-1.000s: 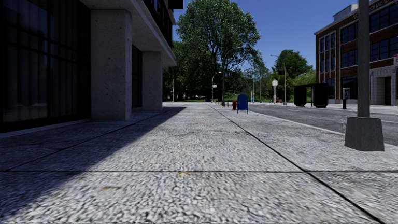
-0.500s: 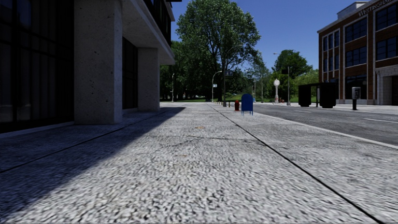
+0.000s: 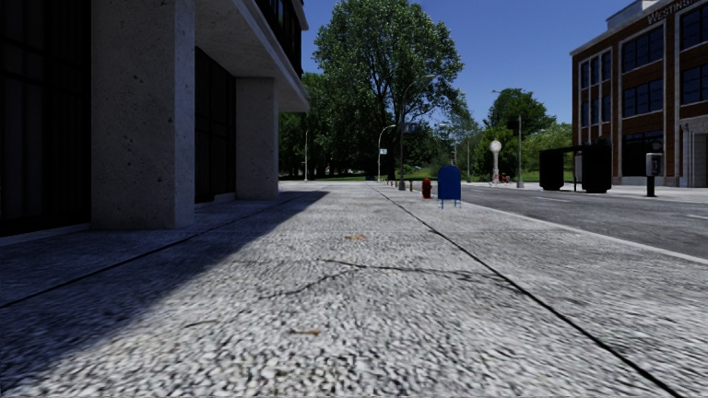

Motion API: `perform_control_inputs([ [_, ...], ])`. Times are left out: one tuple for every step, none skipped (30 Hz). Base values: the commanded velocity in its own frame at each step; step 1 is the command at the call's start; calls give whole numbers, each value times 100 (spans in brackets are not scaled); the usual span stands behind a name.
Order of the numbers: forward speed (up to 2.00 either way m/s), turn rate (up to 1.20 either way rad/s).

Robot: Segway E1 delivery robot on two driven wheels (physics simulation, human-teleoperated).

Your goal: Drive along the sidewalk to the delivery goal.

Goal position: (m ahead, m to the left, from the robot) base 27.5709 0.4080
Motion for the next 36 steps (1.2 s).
perform_control_inputs([
  [199,0],
  [199,0],
  [199,0],
  [199,0],
  [199,0],
  [199,0],
  [199,0],
  [199,0],
  [199,0],
  [199,0],
  [199,0],
  [199,0],
  [199,0],
  [199,0],
  [199,0],
  [199,0],
  [199,0],
  [199,0],
  [199,0],
  [199,0],
  [199,0],
  [199,0],
  [199,0],
  [199,0],
  [199,0],
  [199,0],
  [199,0],
  [199,0],
  [199,0],
  [199,0],
  [199,0],
  [199,0],
  [199,0],
  [199,0],
  [199,0],
  [199,0],
])
